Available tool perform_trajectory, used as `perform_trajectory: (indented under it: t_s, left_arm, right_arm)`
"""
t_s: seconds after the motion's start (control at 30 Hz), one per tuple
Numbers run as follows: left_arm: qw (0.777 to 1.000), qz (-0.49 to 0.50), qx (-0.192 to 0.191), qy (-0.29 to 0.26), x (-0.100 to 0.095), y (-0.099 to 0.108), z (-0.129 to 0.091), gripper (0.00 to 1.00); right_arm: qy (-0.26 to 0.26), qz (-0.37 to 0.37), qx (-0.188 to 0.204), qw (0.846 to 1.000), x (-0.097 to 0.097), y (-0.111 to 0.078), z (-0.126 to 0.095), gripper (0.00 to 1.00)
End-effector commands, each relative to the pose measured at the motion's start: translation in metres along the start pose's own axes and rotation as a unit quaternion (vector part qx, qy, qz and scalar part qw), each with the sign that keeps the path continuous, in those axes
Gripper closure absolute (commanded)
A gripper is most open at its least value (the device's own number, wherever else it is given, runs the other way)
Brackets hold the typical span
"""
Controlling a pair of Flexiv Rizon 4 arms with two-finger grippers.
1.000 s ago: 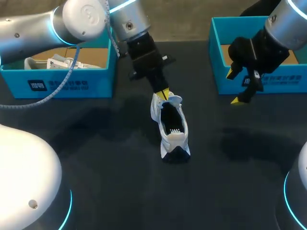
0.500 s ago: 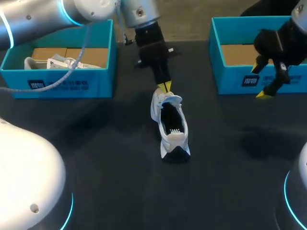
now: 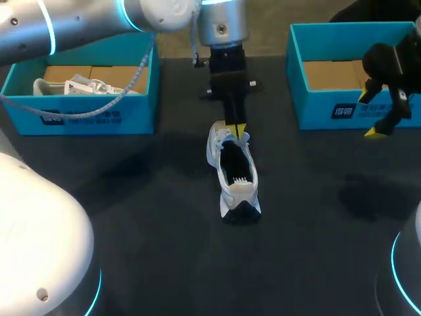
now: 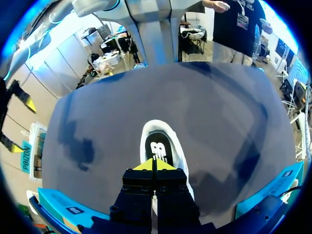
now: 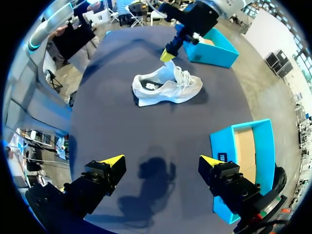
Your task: Take the shoe out of the shoebox, open the shoe tongue, remove and reinsert the insole, then place the shoe into the shoebox
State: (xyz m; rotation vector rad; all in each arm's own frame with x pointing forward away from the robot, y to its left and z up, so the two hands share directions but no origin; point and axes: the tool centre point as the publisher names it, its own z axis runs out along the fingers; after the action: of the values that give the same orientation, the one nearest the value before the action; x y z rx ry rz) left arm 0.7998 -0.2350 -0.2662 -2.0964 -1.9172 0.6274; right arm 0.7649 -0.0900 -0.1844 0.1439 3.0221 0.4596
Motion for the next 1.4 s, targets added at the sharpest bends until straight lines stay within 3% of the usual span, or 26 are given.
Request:
perform_trajectory:
  t_s: [0.03, 0.23, 0.7, 1.4]
  left_arm:
    - [1.000, 0.001, -0.003, 0.030, -0.004, 0.002, 0.013, 1.00]
    - [0.999, -0.002, -0.005, 0.033, -0.001, 0.001, 0.030, 1.00]
    - [0.996, -0.008, -0.066, 0.053, 0.007, 0.002, 0.072, 1.00]
    - [0.992, -0.042, -0.106, 0.054, 0.012, 0.017, 0.108, 1.00]
  right_arm:
    - [0.000, 0.000, 0.000, 1.000, 0.000, -0.001, 0.000, 0.00]
    - [0.000, 0.000, 0.000, 1.000, 0.000, -0.001, 0.000, 0.00]
    - [0.000, 0.000, 0.000, 1.000, 0.000, -0.001, 0.000, 0.00]
    - [0.000, 0.000, 0.000, 1.000, 0.000, -0.001, 0.000, 0.00]
